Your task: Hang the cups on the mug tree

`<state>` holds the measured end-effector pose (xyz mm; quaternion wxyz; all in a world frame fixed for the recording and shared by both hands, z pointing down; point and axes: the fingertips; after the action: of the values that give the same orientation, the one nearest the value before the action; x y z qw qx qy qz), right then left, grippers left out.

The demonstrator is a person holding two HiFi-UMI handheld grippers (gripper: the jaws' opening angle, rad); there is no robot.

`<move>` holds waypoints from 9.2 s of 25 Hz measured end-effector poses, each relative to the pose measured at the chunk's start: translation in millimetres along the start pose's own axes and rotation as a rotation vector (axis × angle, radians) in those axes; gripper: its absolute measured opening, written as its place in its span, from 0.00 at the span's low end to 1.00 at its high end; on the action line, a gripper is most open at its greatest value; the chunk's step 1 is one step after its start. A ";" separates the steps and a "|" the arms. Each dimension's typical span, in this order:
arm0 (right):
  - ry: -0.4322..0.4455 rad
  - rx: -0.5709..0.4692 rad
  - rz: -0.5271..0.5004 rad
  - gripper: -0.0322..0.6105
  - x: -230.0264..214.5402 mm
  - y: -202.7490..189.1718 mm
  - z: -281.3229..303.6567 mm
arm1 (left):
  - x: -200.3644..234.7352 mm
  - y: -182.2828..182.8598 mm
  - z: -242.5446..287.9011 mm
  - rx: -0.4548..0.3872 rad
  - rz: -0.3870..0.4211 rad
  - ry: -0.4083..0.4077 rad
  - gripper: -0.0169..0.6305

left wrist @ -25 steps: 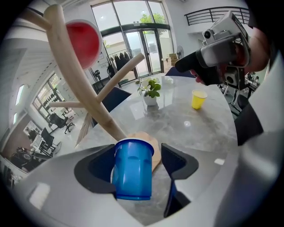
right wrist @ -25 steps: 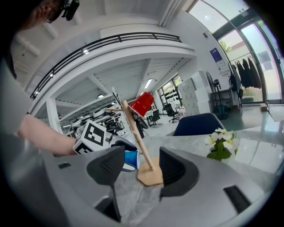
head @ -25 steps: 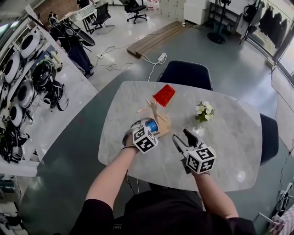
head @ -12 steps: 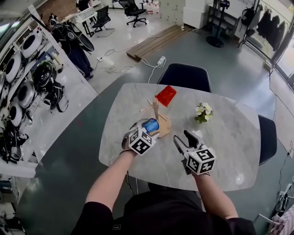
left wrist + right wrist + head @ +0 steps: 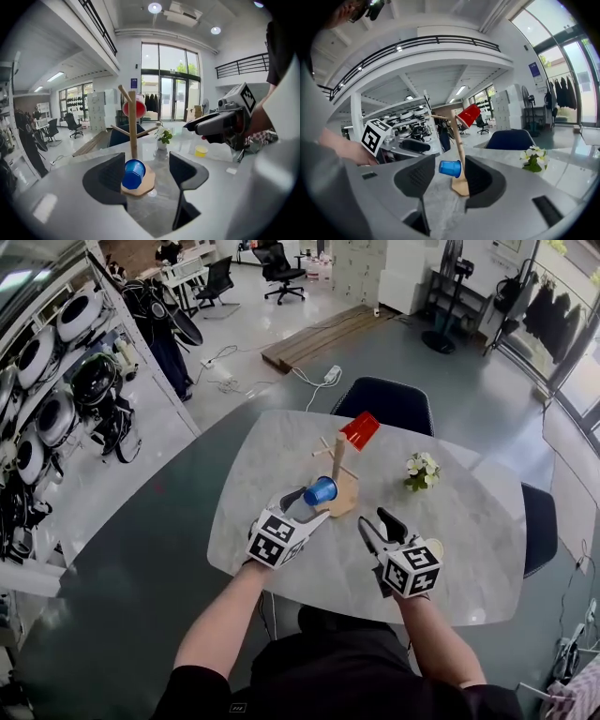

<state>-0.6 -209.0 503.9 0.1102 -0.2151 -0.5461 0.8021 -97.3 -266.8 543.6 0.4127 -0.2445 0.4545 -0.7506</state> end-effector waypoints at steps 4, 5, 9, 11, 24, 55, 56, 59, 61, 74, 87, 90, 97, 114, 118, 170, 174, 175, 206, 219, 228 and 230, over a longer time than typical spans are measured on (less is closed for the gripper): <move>-0.033 0.012 -0.038 0.31 18.5 -2.5 -11.8 | -9.2 7.4 -27.1 -0.085 -0.013 -0.004 0.47; -0.037 0.023 -0.040 0.29 22.8 -5.2 -15.8 | -13.1 9.2 -32.5 -0.102 -0.019 -0.010 0.45; -0.064 0.040 -0.057 0.24 32.4 -6.2 -29.3 | -23.4 14.8 -50.9 -0.150 -0.057 -0.035 0.35; -0.086 0.017 -0.062 0.21 29.8 1.1 -39.0 | -28.8 17.8 -58.0 -0.170 -0.080 -0.033 0.29; -0.087 -0.100 -0.088 0.14 -17.8 25.8 -94.9 | -68.2 57.7 -51.7 -0.212 -0.100 0.025 0.11; -0.199 -0.005 0.037 0.50 -140.5 -82.0 -145.8 | -151.9 51.9 73.1 -0.156 -0.193 -0.028 0.04; -0.201 0.003 0.034 0.51 -142.3 -86.7 -144.5 | -153.5 49.5 78.0 -0.149 -0.197 -0.027 0.04; -0.197 0.039 0.020 0.54 -146.2 -104.7 -138.8 | -163.1 40.3 91.3 -0.122 -0.190 -0.040 0.04; -0.189 0.062 0.019 0.57 -148.7 -117.9 -135.0 | -171.5 35.0 98.4 -0.104 -0.178 -0.057 0.04; -0.229 0.083 0.025 0.66 -174.1 -168.0 -121.9 | -195.1 -1.7 138.5 -0.034 -0.234 -0.061 0.04; -0.239 0.139 0.027 0.65 -190.4 -206.7 -100.6 | -198.8 -21.6 145.4 0.015 -0.263 -0.044 0.04; -0.248 0.145 0.025 0.65 -195.6 -208.8 -98.5 | -195.4 -22.8 143.3 0.019 -0.265 -0.034 0.04; -0.240 0.131 0.016 0.63 -194.9 -187.8 -99.7 | -178.8 -12.7 125.6 0.004 -0.263 0.013 0.04; -0.146 0.061 -0.103 0.62 -169.9 -82.4 -115.3 | -141.3 43.8 53.8 -0.085 -0.208 0.177 0.04; -0.114 0.044 -0.120 0.62 -148.3 -62.6 -99.3 | -126.1 46.8 31.5 -0.102 -0.195 0.197 0.04; -0.053 0.168 -0.211 0.62 -29.3 18.9 90.3 | 60.1 18.9 -39.0 -0.146 -0.245 0.218 0.04; -0.036 0.177 -0.254 0.62 -24.8 23.9 97.8 | 62.4 17.0 -40.8 -0.146 -0.248 0.224 0.04; -0.032 0.183 -0.267 0.62 -23.2 24.7 99.1 | 62.5 16.3 -42.0 -0.145 -0.249 0.224 0.04; 0.032 0.426 -0.592 0.62 -3.3 6.8 143.3 | 74.4 -12.0 -70.2 -0.122 -0.297 0.251 0.04; 0.060 0.430 -0.612 0.62 2.5 6.1 140.9 | 65.9 -14.2 -63.6 -0.113 -0.300 0.232 0.04; 0.033 0.505 -0.678 0.62 4.4 7.2 143.0 | 60.8 -18.2 -63.6 -0.115 -0.314 0.229 0.04; 0.042 0.497 -0.689 0.62 8.7 9.8 139.9 | 62.0 -20.0 -65.2 -0.116 -0.318 0.233 0.04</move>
<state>-72.8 -325.1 536.4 0.4316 -0.0030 -0.3735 0.8211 -187.2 -282.7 530.4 0.2189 -0.2478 0.4973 -0.8021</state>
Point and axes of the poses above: the fingertips, and each gripper's own axes: z forward along the fingers, x to its left, y out of its top, and after that the axes turned 2 degrees about y, right-handed
